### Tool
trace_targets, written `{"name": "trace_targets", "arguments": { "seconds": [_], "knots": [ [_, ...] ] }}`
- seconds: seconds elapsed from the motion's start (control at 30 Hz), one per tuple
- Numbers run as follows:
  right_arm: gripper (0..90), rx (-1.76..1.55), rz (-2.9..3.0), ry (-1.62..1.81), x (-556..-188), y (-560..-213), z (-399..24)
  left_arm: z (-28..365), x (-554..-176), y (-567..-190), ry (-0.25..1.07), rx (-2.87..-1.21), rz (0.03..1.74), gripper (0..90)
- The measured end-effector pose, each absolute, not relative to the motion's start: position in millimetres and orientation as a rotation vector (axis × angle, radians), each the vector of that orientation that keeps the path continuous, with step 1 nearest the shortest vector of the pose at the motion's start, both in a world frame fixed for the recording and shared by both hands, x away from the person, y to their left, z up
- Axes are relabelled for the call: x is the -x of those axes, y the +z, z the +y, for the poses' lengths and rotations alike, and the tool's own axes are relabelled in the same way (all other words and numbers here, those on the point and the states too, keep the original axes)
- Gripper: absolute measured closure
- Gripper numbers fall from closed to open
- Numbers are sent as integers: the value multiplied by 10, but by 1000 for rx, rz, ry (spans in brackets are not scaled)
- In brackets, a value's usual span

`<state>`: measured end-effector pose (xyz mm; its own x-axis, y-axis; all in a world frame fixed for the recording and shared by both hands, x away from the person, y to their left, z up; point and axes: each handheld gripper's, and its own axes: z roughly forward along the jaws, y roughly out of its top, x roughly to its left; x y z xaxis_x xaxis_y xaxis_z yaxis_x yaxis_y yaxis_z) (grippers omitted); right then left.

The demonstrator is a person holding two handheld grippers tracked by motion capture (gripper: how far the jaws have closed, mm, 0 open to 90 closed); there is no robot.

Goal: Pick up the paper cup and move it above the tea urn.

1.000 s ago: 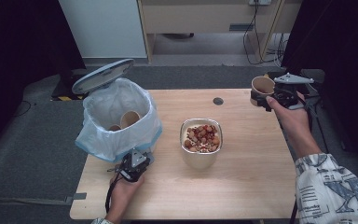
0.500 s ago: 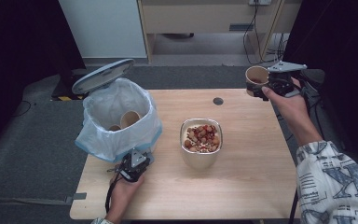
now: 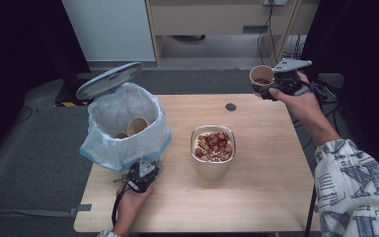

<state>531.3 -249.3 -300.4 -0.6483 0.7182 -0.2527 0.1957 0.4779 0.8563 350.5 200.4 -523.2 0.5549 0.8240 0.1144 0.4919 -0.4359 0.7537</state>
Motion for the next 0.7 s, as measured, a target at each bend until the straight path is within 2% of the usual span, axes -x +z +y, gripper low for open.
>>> {"name": "trace_targets", "arguments": {
  "seconds": [0.7],
  "knots": [
    [298,-634,2148,1164,-5258,-2993,-2239,2010,-3507,-5233,620,-2106,1053,892]
  ]
}}
